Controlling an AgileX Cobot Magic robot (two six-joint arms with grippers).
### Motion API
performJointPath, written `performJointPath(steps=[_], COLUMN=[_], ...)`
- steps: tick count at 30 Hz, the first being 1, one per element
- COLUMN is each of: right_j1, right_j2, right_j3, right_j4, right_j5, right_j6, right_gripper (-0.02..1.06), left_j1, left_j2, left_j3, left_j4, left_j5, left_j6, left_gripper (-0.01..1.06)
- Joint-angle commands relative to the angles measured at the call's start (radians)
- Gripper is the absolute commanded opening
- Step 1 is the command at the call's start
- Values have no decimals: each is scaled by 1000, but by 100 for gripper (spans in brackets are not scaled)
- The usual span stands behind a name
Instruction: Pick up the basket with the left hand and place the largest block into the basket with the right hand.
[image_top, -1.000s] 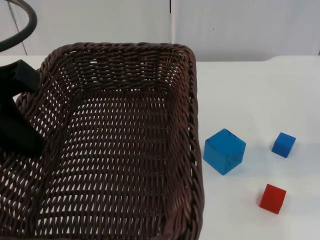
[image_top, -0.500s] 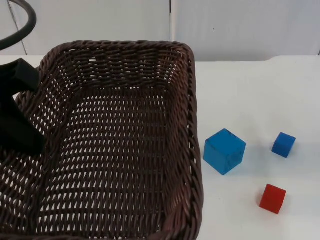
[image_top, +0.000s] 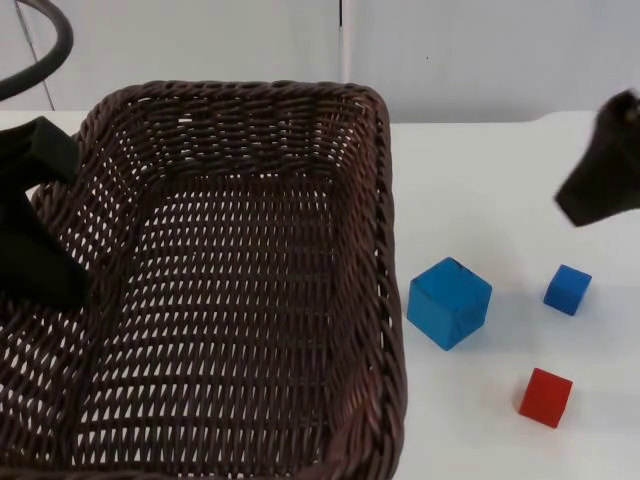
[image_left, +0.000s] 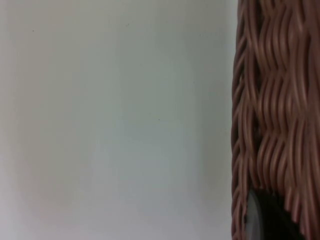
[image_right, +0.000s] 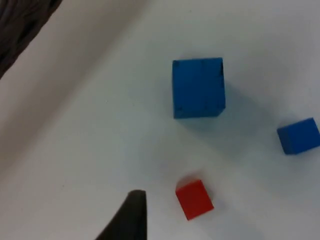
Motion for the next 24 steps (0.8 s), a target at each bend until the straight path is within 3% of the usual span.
performJointPath(steps=[1,6,11,24], right_j1=[6,6,6,38], right_j2=[26,134,224,422], right_j3=[-5,-5,-5,-7], right_j4=[7,68,67,69], right_j5=[-42,-127,-226,-443], right_j6=[-28,-133,-172,-167], right_gripper=[105,105,105,105], left_j1=[-1,-1,-1,-1], left_j2=[-12,-12,-12,-12], left_j3=[-1,-1,-1,-1], left_j4=[-31,-27,-25,-11], left_j5=[-13,-20,-20,-28], left_j6=[-5,-5,-5,-5], left_gripper=[0,0,0,0])
